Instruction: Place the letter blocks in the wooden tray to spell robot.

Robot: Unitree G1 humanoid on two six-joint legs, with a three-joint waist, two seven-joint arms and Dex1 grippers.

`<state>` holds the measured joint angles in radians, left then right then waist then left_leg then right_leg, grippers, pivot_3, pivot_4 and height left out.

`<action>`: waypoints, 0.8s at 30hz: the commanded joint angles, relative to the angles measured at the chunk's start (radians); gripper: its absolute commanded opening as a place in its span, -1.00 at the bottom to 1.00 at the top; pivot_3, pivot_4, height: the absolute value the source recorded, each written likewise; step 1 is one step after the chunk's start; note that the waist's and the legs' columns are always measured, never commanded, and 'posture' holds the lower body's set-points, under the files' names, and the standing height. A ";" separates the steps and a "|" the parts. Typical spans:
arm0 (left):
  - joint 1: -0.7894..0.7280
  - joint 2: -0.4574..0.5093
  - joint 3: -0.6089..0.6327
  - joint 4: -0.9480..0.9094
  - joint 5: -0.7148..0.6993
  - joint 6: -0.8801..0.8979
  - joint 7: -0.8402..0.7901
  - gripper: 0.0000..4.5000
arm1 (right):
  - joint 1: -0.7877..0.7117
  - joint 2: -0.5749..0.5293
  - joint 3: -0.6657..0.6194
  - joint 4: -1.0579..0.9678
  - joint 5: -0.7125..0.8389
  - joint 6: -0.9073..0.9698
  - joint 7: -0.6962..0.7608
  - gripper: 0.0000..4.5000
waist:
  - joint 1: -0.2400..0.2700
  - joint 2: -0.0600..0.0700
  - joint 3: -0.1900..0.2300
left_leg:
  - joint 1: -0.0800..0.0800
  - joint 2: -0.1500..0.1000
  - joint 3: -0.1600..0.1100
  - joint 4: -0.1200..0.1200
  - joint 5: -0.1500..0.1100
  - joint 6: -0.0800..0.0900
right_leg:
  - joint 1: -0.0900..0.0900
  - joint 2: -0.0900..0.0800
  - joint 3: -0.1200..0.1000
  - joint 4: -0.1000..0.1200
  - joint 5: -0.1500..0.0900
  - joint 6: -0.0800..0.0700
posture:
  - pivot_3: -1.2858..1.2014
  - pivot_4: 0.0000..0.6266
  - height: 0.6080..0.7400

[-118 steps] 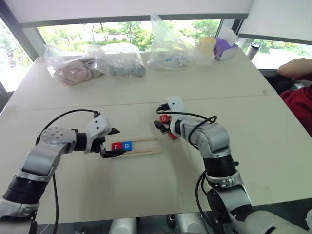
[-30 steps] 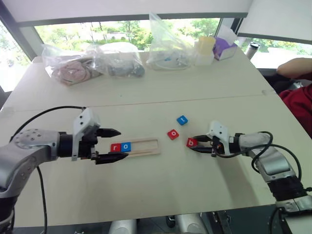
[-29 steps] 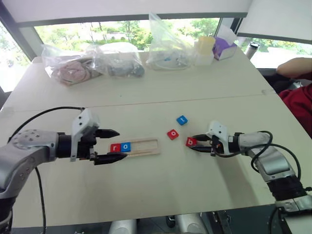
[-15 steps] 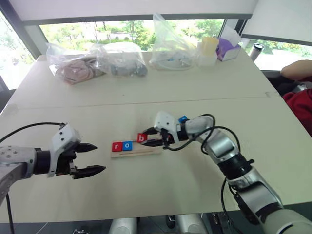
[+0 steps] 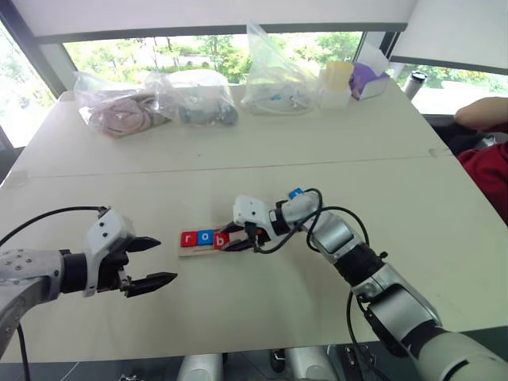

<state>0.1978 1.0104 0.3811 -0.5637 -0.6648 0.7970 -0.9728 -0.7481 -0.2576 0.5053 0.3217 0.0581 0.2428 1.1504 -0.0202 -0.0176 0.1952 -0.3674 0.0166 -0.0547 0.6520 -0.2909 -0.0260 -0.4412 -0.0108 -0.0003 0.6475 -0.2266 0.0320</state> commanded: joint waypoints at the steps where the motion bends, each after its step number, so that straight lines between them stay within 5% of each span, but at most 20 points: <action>1: -0.006 -0.005 0.020 -0.013 -0.003 -0.015 0.006 1.00 | -0.029 0.024 -0.011 0.025 -0.012 -0.039 -0.002 -0.49 | 0.000 0.000 0.000 | 0.000 0.000 0.000 0.000 0.000 0.000 | 0.000 0.000 0.000 0.000 0.000 0.000 | 0.03 -0.52 1.00; 10: -0.024 -0.012 -0.006 -0.006 0.005 -0.022 0.014 1.00 | -0.044 0.051 -0.024 0.080 -0.035 -0.070 -0.010 -0.49 | 0.000 0.000 0.000 | 0.000 0.000 0.000 0.000 0.000 0.000 | 0.000 0.000 0.000 0.000 0.000 0.000 | 0.03 -0.52 1.00; 17: -0.043 -0.017 -0.032 -0.004 0.010 -0.023 0.026 1.00 | -0.054 0.056 -0.036 0.110 -0.044 -0.087 -0.018 0.98 | 0.000 0.000 0.000 | 0.000 0.000 0.000 0.000 0.000 0.000 | 0.000 0.000 0.000 0.000 0.000 0.000 | 0.03 -0.52 1.00; 24: -0.055 -0.022 -0.054 0.003 0.023 -0.027 0.030 1.00 | -0.053 0.065 -0.046 0.117 -0.043 -0.085 -0.032 0.98 | 0.000 0.000 0.000 | 0.000 0.000 0.000 0.000 0.000 0.000 | 0.000 0.000 0.000 0.000 0.000 0.000 | 0.03 -0.52 1.00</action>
<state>0.1507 0.9903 0.3267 -0.5582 -0.6450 0.7899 -0.9466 -0.7830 -0.2083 0.4833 0.4473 0.0120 0.1668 1.1237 -0.0204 -0.0176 0.1952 -0.3677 0.0166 -0.0547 0.6518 -0.2908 -0.0262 -0.4412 -0.0112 -0.0002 0.6474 -0.2264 0.0322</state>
